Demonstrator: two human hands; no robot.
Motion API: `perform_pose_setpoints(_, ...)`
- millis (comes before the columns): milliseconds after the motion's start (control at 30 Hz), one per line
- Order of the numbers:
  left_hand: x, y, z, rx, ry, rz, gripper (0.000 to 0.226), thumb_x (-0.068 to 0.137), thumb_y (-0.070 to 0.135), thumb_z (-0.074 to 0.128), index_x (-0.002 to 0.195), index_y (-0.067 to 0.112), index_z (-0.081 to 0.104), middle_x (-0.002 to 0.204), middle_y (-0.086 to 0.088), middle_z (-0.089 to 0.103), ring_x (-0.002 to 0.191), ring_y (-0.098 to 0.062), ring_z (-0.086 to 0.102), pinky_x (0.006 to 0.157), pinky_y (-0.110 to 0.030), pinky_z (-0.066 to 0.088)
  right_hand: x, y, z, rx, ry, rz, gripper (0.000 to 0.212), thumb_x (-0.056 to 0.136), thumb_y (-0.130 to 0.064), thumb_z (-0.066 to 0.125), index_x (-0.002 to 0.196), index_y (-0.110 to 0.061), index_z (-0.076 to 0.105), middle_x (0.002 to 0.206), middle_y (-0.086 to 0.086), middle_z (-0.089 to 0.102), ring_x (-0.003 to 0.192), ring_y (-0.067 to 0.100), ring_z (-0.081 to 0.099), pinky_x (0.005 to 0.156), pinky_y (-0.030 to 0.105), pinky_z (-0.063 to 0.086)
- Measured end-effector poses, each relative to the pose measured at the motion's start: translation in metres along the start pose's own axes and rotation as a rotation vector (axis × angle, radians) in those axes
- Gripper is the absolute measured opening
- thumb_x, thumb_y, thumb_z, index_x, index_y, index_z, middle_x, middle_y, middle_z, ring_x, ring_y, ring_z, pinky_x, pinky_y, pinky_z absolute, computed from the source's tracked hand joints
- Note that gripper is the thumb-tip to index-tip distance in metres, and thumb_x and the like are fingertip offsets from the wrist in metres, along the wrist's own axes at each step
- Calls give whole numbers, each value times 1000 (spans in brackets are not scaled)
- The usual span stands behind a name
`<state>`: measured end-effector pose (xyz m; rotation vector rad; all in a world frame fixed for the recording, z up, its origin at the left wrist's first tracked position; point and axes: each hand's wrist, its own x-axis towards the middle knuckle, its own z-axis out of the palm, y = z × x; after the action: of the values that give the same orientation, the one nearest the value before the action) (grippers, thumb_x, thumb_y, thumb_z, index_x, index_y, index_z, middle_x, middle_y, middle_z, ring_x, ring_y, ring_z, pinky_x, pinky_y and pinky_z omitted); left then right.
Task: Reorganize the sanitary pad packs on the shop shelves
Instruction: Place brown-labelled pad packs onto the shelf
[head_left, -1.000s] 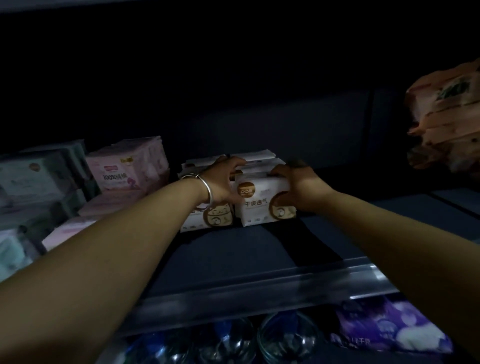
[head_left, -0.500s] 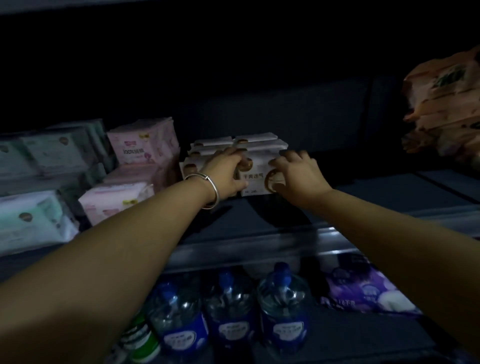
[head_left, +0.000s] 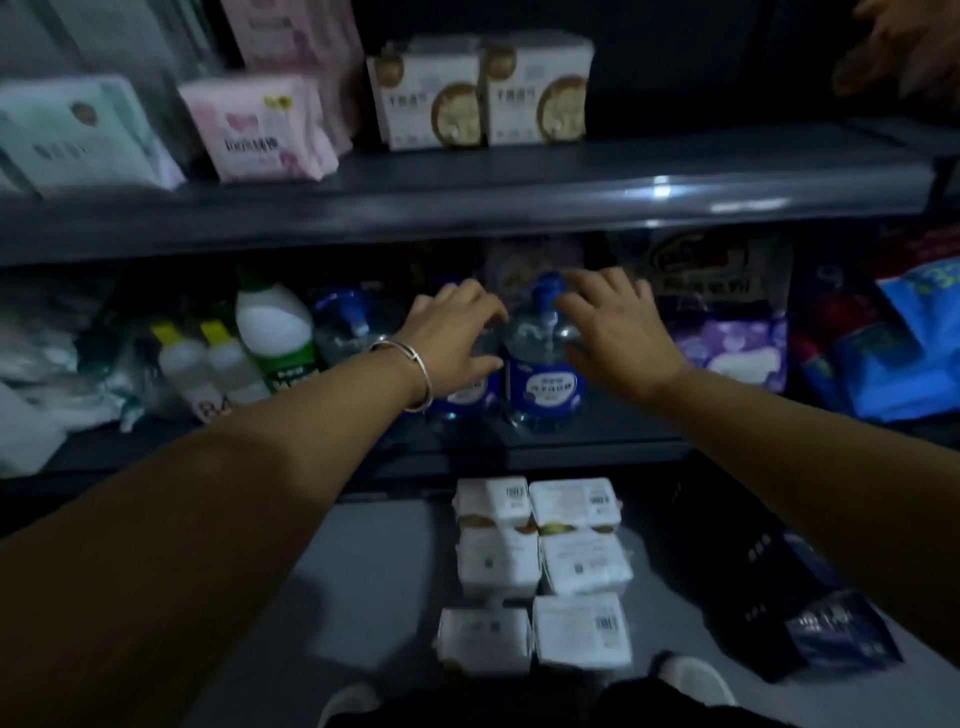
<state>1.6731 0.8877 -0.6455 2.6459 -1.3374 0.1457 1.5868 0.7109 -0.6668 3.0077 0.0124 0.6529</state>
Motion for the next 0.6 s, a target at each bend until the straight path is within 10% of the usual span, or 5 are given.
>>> perform_pose_setpoints(600,-117,19,258,-147,-663,-149,66,79,51,65,132,22,39,133,1,42,125,-20,36,105,-39,26,-188,-43,186,230,-866,-55,68,81,-50,63,136,-17,41,133,6,43,120,24,40,98,33,35)
